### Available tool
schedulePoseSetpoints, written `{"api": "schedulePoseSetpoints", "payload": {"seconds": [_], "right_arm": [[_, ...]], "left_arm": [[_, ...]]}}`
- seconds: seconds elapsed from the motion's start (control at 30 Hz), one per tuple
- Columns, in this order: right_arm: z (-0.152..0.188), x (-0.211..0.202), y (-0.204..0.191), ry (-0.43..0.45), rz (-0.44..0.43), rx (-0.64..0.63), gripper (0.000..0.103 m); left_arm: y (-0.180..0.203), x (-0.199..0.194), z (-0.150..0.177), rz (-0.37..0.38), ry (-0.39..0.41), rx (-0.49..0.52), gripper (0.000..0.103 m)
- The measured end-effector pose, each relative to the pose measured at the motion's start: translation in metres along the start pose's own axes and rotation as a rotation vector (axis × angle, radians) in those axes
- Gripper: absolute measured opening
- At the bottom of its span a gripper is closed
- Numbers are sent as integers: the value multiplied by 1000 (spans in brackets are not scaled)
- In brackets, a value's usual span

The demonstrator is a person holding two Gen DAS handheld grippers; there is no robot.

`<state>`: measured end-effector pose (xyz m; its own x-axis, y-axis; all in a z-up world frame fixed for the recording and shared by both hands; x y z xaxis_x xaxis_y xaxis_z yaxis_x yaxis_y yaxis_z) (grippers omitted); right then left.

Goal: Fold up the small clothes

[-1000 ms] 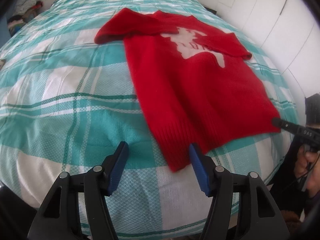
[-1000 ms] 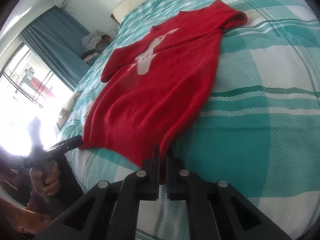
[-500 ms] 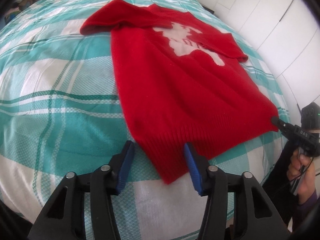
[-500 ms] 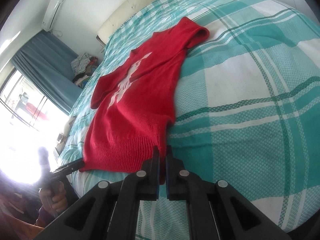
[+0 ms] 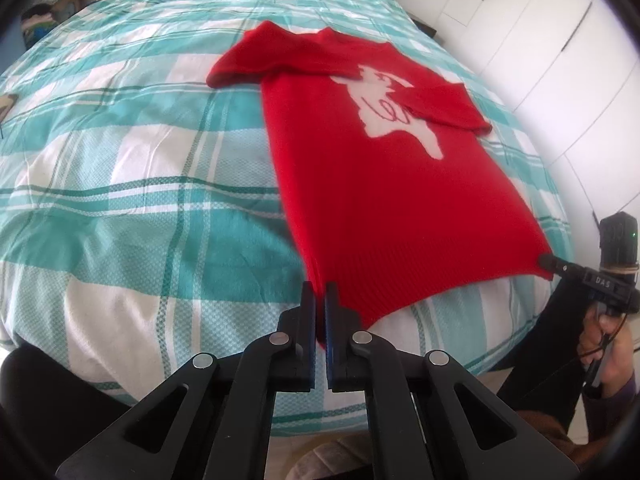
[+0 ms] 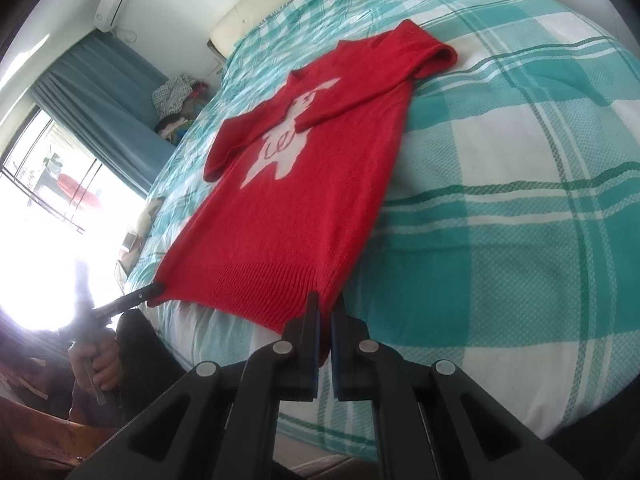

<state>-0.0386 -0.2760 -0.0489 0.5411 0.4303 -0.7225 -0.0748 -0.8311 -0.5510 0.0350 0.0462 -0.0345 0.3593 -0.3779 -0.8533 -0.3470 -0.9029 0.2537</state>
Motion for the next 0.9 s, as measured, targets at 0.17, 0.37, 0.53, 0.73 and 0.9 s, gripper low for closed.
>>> {"api": "schedulePoseSetpoints", "payload": {"seconds": [0.17, 0.37, 0.53, 0.73, 0.9], "right_arm": [[9, 11, 2, -52, 83, -17, 4], [17, 33, 20, -69, 145, 4, 4], [20, 39, 19, -67, 186, -24, 4], [19, 38, 17, -66, 206, -37, 4], [17, 41, 16, -59, 209, -32, 4]], "left_arm": [[2, 21, 14, -37, -44, 11, 1], [-6, 32, 17, -28, -43, -45, 1], [-5, 35, 21, -43, -28, -40, 1], [-3, 38, 22, -58, -15, -32, 2], [-2, 45, 23, -71, -10, -23, 2]]}}
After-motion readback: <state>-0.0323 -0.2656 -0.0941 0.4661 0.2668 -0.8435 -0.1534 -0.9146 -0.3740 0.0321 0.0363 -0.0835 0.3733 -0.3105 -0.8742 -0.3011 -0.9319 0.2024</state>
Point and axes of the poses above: each gripper's, at about its wrist camera, not at the fingertips, and x roughly the way its jaws point, y to its right, z to its underside, the point moved 2 cm from there along x, roughly the way its jaws point, and after that the axes turned 1 degree about z, right-handed, at the moved point
